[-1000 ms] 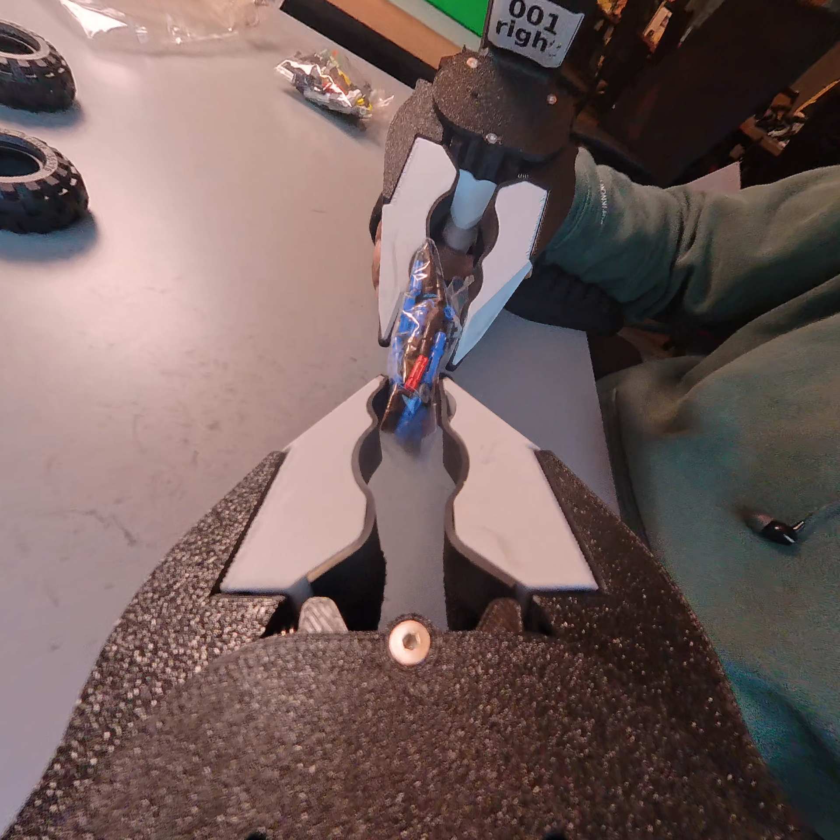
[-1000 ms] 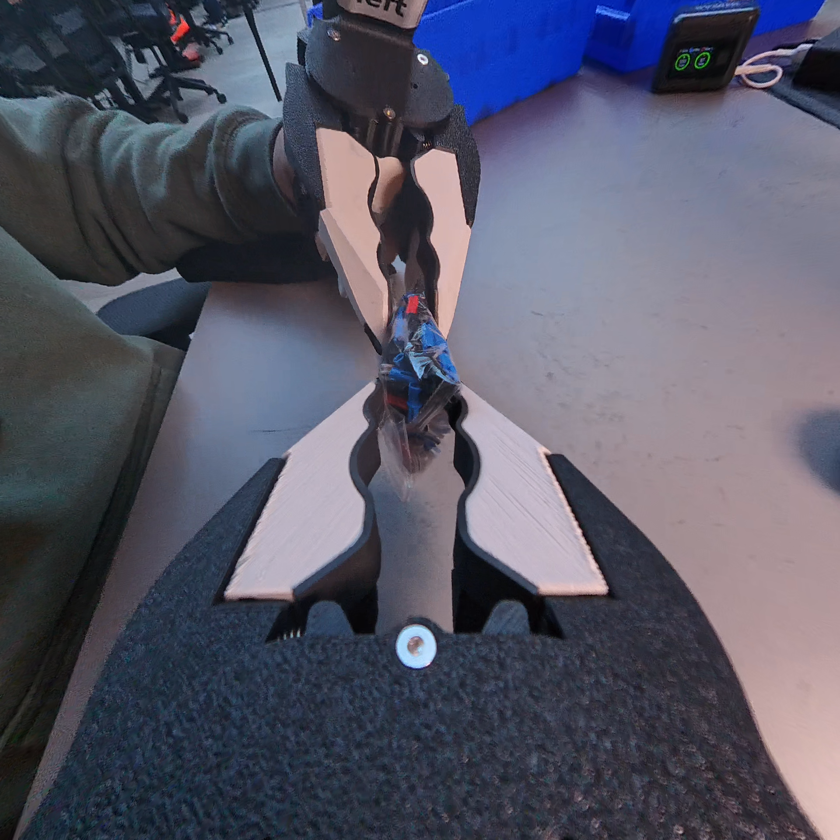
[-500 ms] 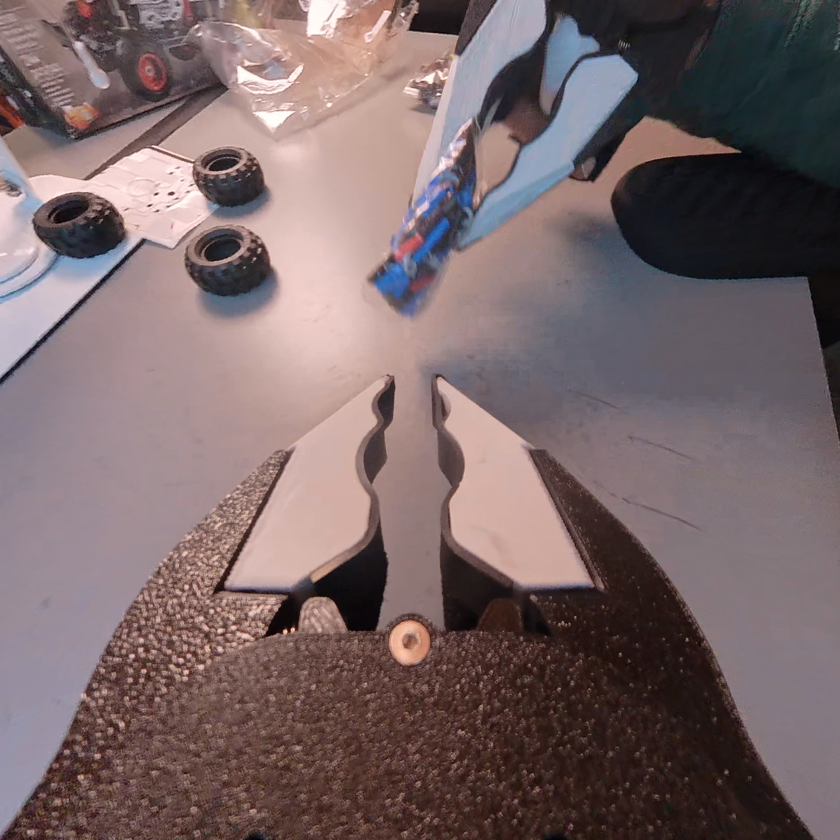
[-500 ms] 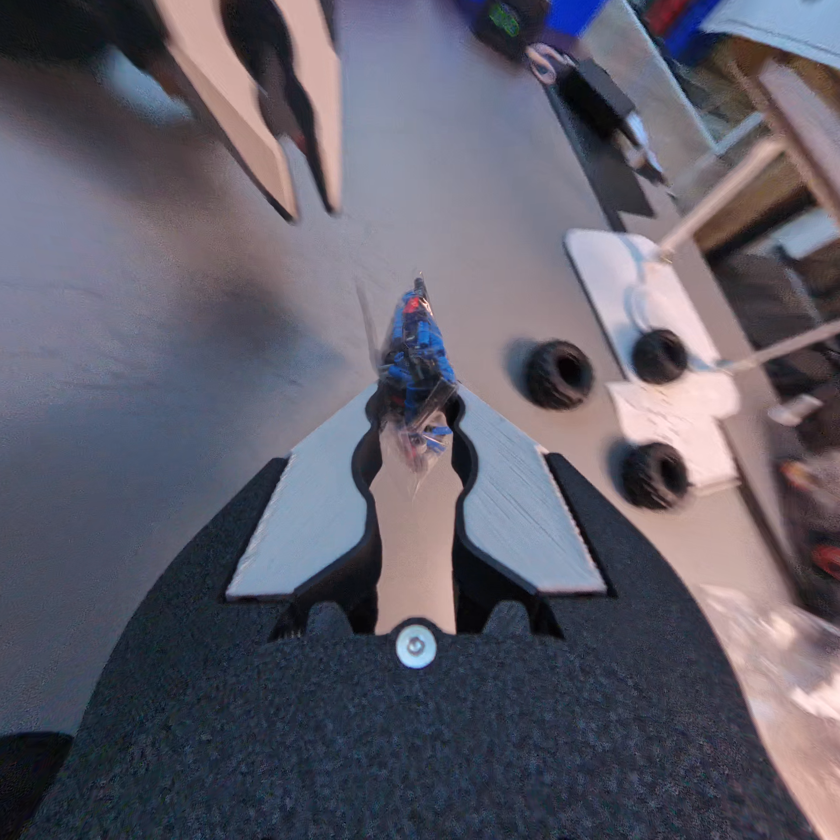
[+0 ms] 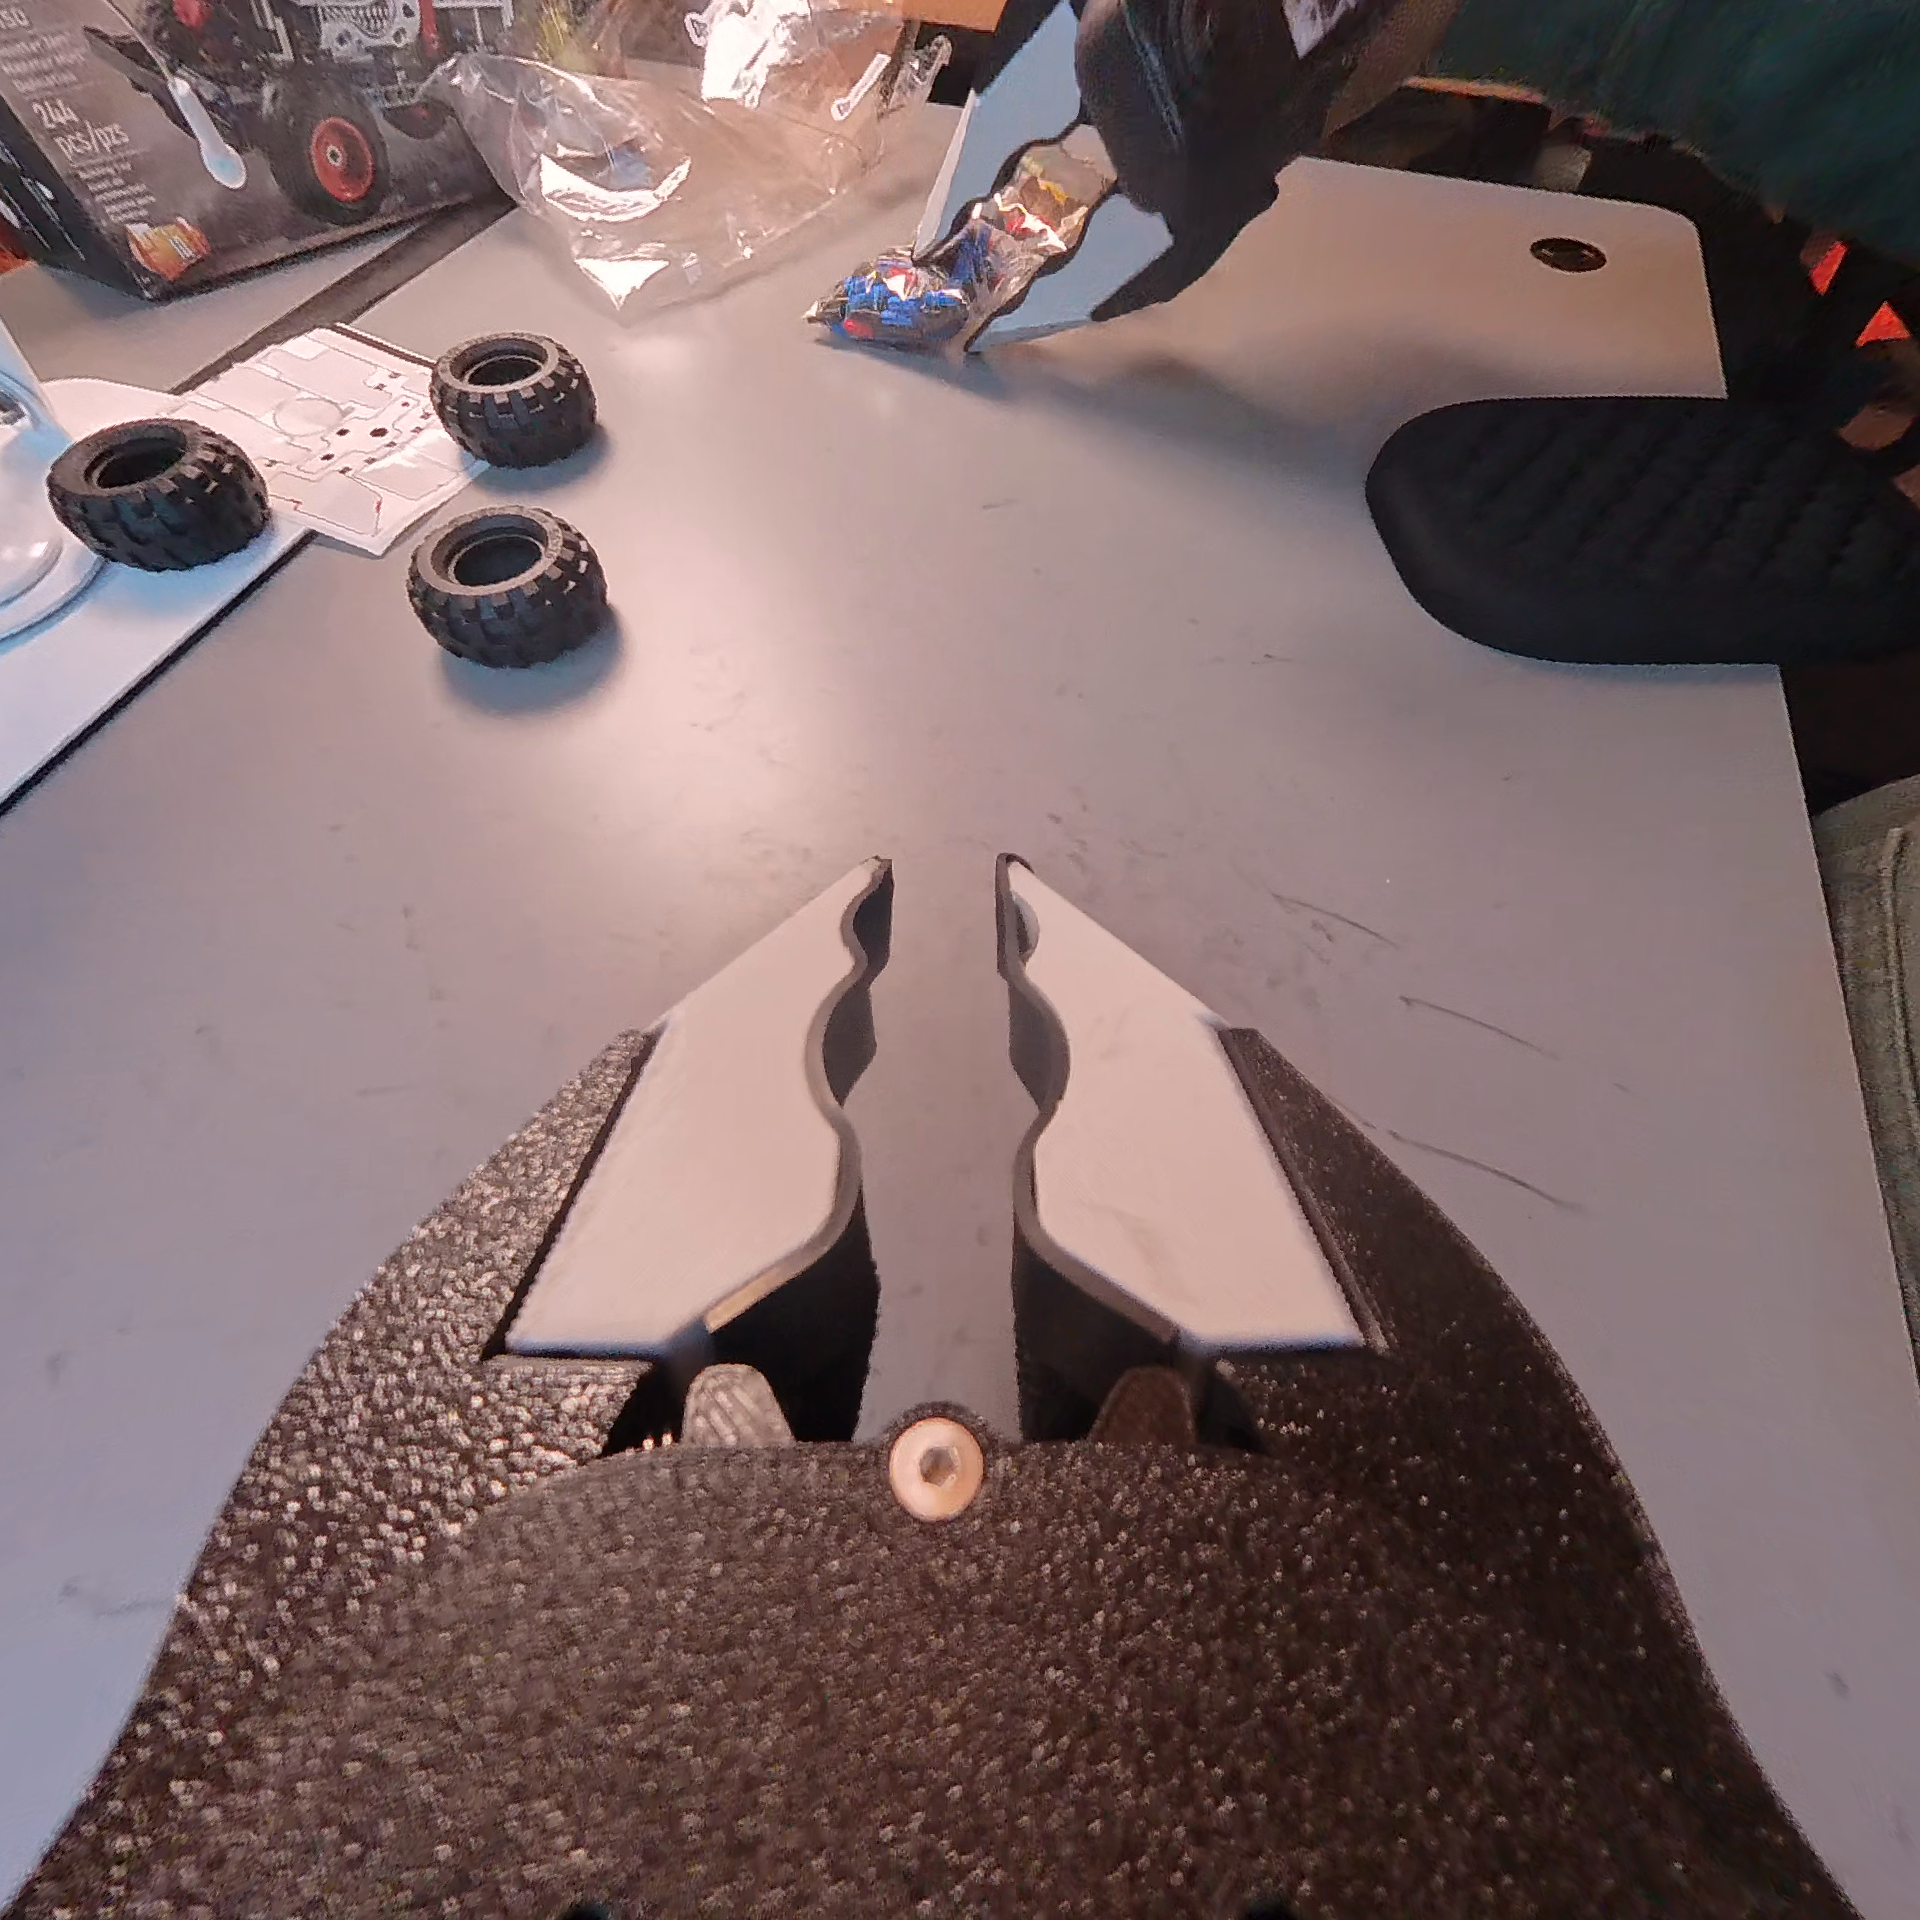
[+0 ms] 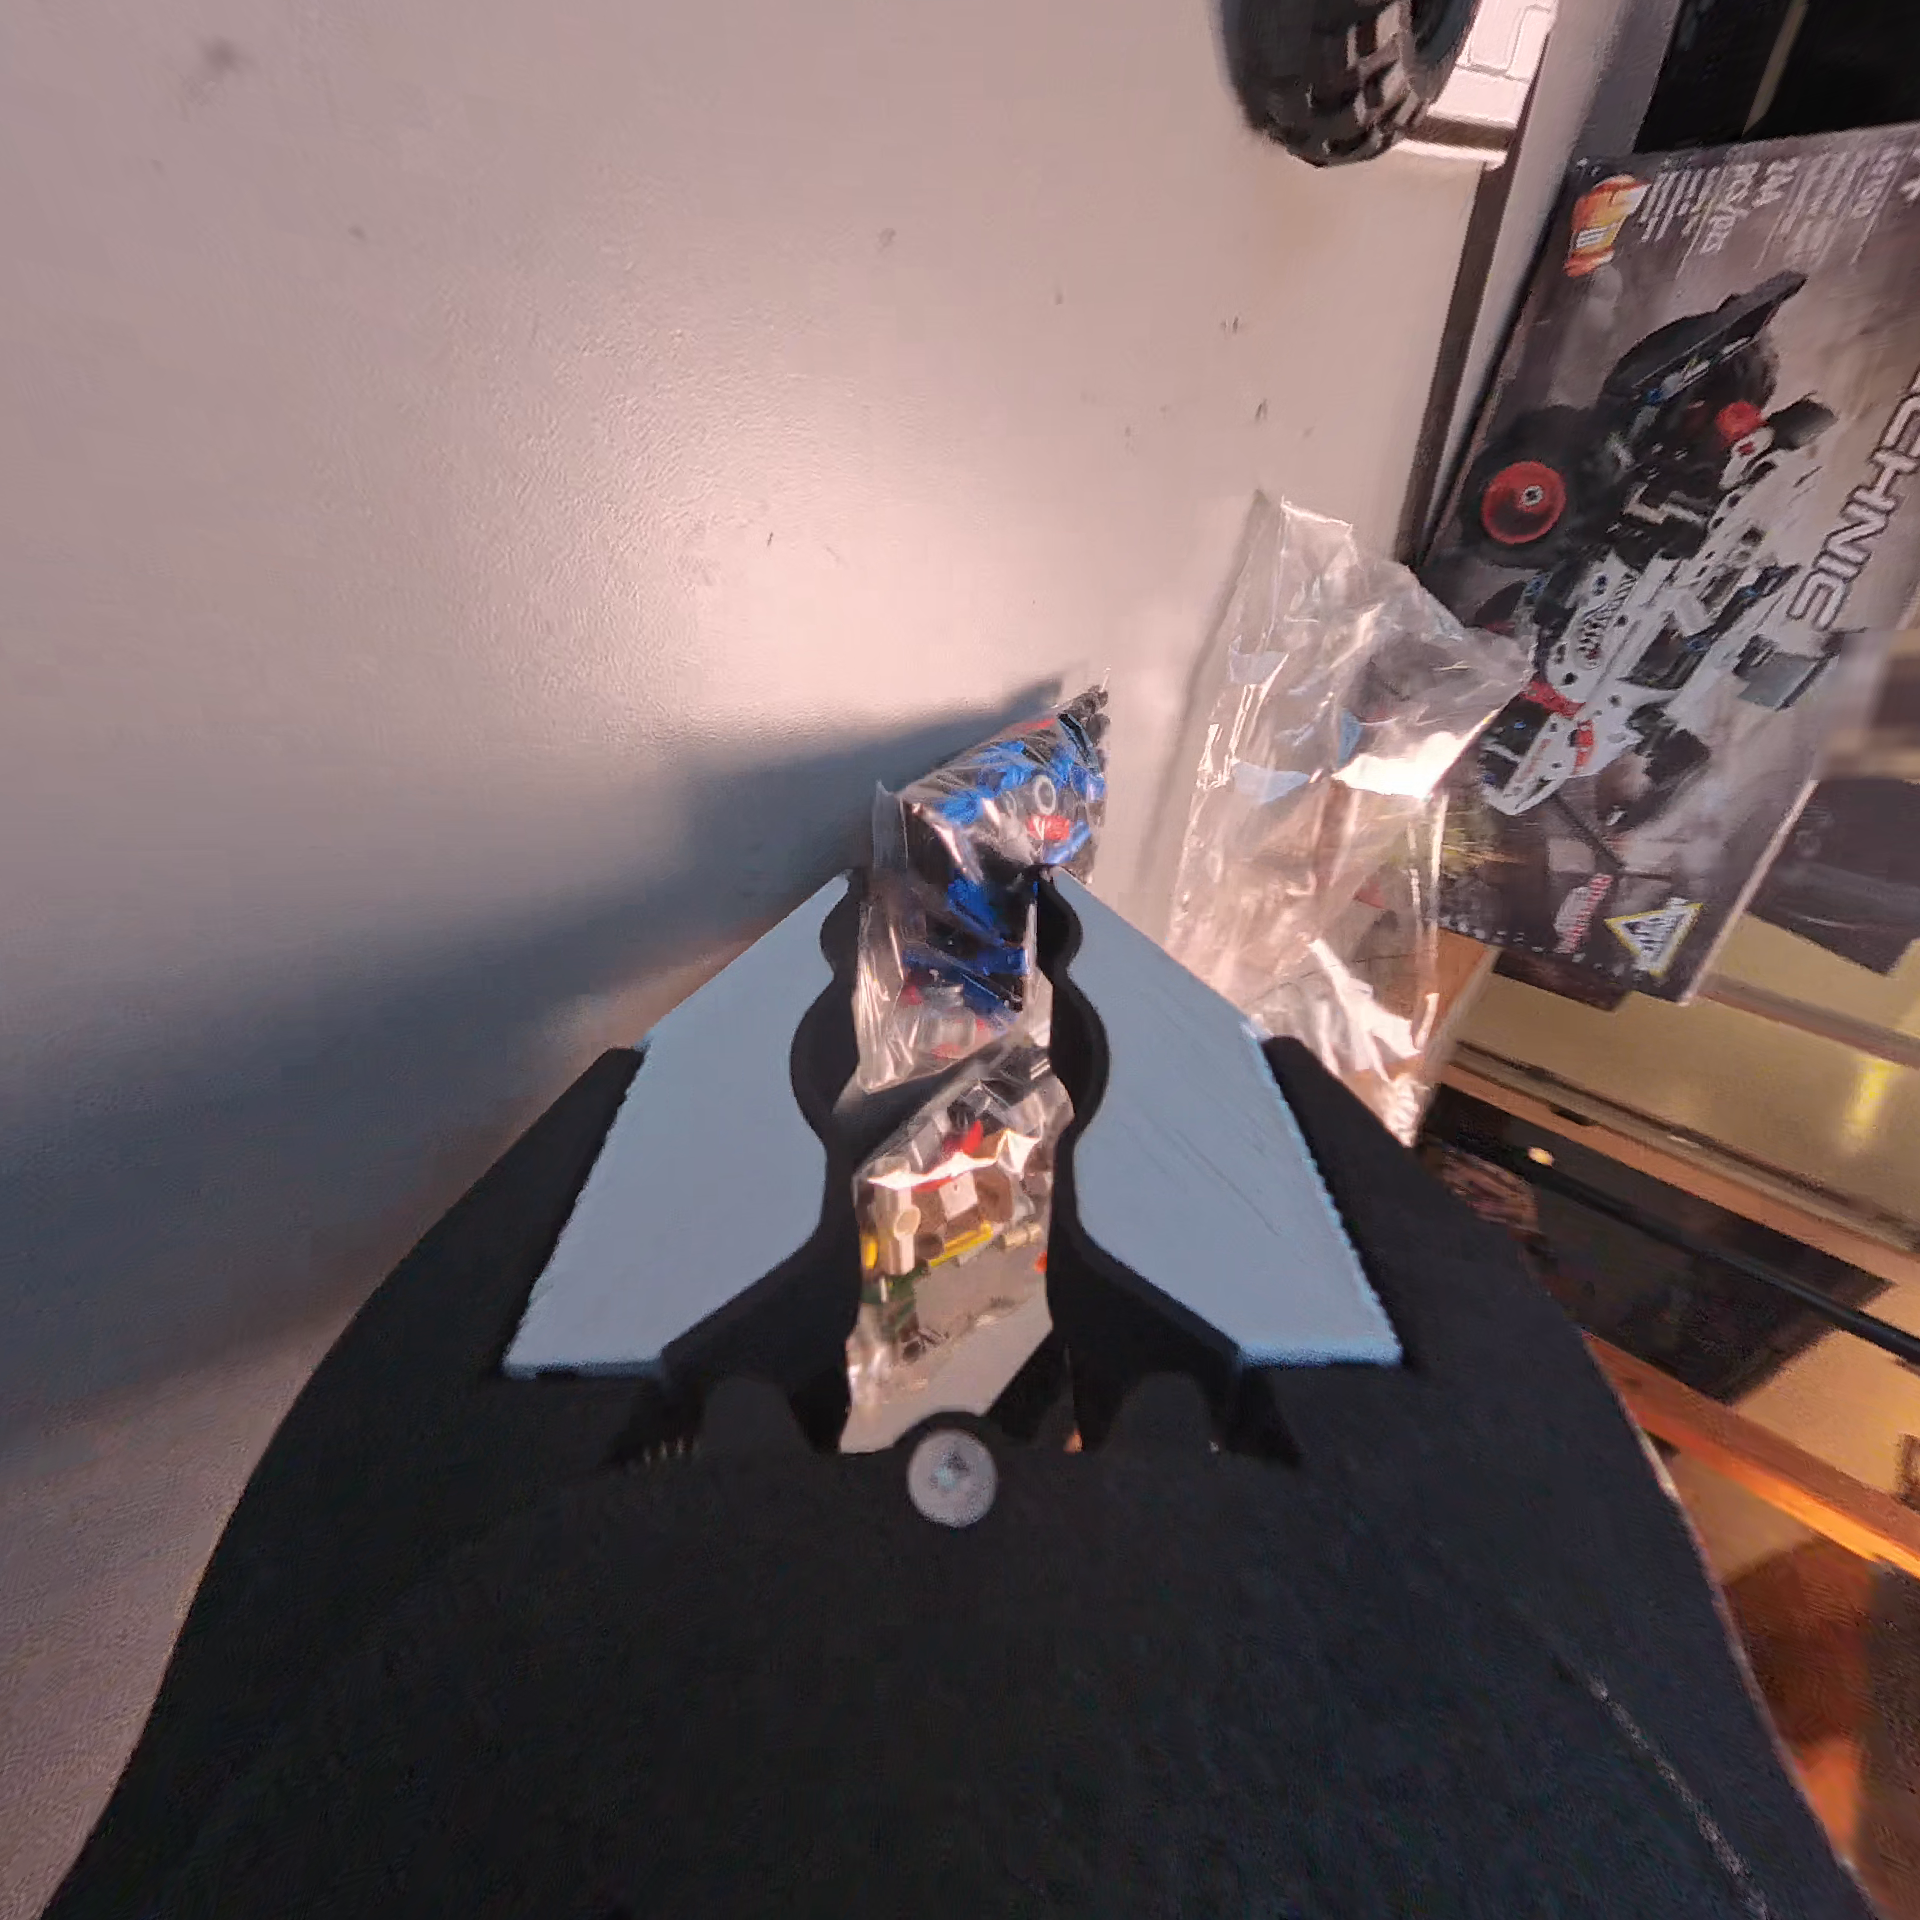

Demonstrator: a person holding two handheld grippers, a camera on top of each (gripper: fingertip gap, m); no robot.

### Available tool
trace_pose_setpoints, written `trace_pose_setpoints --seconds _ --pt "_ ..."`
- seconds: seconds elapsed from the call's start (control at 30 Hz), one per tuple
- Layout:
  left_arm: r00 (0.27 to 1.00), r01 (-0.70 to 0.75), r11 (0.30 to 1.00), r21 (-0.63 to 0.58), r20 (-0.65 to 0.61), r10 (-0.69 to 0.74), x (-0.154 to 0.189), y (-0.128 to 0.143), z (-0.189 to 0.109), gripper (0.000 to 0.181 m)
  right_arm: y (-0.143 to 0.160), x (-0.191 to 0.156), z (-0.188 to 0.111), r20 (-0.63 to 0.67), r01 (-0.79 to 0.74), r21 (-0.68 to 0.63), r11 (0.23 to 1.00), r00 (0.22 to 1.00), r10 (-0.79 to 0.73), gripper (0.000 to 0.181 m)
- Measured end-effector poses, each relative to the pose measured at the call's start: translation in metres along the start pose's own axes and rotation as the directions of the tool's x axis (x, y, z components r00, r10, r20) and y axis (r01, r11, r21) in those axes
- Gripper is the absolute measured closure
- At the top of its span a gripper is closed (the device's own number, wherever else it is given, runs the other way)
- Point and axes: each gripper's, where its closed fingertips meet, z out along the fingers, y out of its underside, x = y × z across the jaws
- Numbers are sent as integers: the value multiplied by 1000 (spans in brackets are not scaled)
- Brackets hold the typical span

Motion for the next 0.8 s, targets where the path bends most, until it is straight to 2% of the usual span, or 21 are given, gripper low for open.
trace_pose_setpoints --seconds 0.07,0.13,0.23,0.37,0.5,0.6,0.63,0.7,0.73,0.8 --pt "1000 17 1000 -5 -9 -17 0 2 1 162 -2 -3 -3 112 -124 60 990 987 117 145" --pt "999 27 1000 -2 -20 -27 1 3 0 162 -6 -8 -6 261 -272 111 956 936 237 134" --pt "999 42 999 3 -28 -41 1 2 0 162 -13 -21 -16 488 -453 129 882 803 342 94" --pt "997 59 998 12 -46 -58 3 1 -1 163 -18 -12 -25 495 -548 200 813 772 399 91" --pt "997 60 997 43 -45 -58 3 -3 -4 163 -36 20 -57 448 -669 393 631 738 504 91" --pt "998 61 995 73 -30 -59 0 -8 -6 161 -39 51 -85 380 -707 538 459 689 617 105" --pt "998 61 994 85 -22 -59 -1 -10 -8 160 -35 61 -93 342 -701 585 409 670 659 123" --pt "998 62 992 107 -7 -61 -4 -14 -10 157 -18 80 -102 224 -658 661 361 632 741 181" --pt "998 63 991 115 3 -64 -6 -15 -11 155 -7 87 -101 179 -657 671 344 593 785 181" --pt "997 69 990 125 21 -72 -10 -15 -13 150 11 95 -92 175 -697 653 297 521 836 181"
